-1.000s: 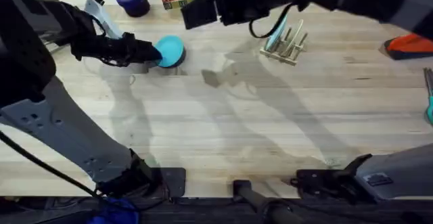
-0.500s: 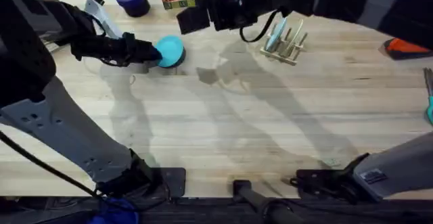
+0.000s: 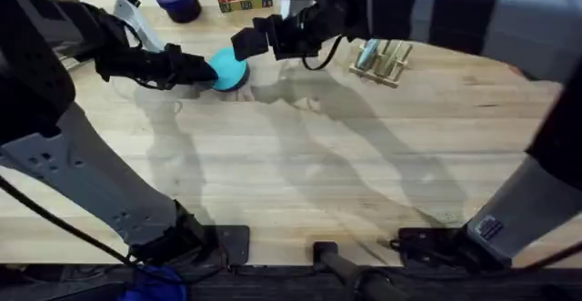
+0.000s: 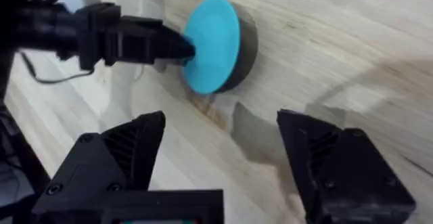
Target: Pick up the plates from the table one by one and place each into a slot on the dish rack.
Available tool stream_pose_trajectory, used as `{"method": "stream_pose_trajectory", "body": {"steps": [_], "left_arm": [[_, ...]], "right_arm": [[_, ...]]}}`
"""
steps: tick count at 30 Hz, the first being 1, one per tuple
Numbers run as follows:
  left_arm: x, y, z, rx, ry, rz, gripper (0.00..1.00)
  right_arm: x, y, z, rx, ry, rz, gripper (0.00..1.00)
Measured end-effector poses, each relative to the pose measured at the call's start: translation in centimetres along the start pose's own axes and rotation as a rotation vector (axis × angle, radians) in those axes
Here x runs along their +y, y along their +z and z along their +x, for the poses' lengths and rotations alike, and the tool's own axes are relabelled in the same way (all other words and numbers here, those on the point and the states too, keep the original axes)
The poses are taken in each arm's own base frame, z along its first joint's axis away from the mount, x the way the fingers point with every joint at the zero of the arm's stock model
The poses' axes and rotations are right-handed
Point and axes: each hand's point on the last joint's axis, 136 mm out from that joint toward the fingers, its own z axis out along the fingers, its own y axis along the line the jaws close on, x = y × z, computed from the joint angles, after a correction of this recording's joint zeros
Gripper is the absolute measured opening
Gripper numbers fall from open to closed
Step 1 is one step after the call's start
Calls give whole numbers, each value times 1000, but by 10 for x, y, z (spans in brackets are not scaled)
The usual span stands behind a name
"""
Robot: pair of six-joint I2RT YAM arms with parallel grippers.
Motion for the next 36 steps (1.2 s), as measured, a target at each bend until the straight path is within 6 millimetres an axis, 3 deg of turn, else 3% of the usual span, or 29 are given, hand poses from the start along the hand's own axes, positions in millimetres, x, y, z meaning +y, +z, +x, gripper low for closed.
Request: {"method": "stream_pose_trajectory", "body": {"steps": [6, 13, 27, 36], "left_arm": [[0, 0, 0, 0, -2, 0, 42], [0, 0, 0, 0, -2, 0, 42], [0, 0, 0, 0, -2, 0, 42], [0, 0, 0, 0, -2, 0, 42]], "right_arm": [[-2, 26, -4, -23, 52, -54, 994], [-10, 45, 6, 10, 129, -75, 994], [-13, 69, 4, -17, 189, -108, 994], [3, 79, 2, -42, 174, -149, 990]]}}
